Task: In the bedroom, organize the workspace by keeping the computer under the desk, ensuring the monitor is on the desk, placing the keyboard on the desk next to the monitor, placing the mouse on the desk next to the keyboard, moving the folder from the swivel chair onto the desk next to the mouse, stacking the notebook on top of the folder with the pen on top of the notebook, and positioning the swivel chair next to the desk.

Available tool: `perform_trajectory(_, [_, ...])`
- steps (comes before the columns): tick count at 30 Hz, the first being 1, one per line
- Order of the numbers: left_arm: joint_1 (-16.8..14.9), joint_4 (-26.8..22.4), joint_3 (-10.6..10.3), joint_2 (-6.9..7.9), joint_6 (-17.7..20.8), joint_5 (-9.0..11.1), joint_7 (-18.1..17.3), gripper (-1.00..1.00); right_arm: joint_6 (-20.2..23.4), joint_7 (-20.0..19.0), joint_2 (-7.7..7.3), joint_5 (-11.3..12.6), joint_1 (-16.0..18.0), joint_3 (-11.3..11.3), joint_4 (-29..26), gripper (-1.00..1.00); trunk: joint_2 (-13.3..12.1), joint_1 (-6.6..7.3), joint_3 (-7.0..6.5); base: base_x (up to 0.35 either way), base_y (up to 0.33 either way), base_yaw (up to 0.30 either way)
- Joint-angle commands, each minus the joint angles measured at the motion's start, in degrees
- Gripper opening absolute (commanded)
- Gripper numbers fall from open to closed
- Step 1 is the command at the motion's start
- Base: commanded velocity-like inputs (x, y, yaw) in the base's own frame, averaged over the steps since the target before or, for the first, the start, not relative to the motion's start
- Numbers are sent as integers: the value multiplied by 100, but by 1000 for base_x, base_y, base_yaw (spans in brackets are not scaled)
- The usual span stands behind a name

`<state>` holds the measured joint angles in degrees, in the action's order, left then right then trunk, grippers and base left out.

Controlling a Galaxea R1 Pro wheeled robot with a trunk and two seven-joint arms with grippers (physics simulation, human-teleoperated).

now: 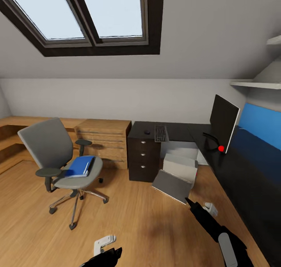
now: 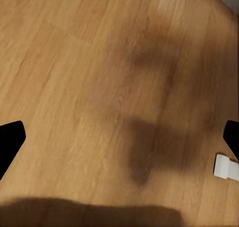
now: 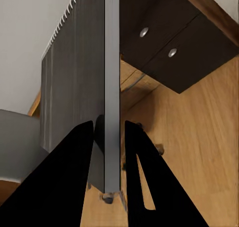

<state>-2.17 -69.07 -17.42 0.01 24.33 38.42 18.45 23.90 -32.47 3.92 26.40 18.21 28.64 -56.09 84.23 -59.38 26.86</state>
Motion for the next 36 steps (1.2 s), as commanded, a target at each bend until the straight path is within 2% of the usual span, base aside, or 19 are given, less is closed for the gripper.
perform_trajectory(1, [-3, -10, -7, 1, 10, 61, 54, 100, 19, -23, 6, 35, 7, 20, 1, -100, 4, 0, 2, 17, 16, -236])
perform_trajectory(10, [-3, -10, -7, 2, 10, 54, 58, 100, -34, -23, 9, 19, 7, 19, 1, -100, 4, 0, -32, 75, 5, -241])
perform_trajectory(17, [-3, -10, -7, -1, 10, 52, 62, 100, -35, -22, 8, 10, 7, 18, 2, -100, 4, 0, -51, 298, 0, -211])
perform_trajectory(26, [-3, -10, -7, -3, 3, 44, 62, 100, -35, -23, 4, 33, 7, 26, 2, -100, 4, 0, -54, 327, 0, -37])
perform_trajectory(36, [-3, -10, -7, -7, 1, 43, 62, 100, -35, -14, -2, 21, 7, 25, 2, -100, -397, 219, -234, 330, 0, -3])
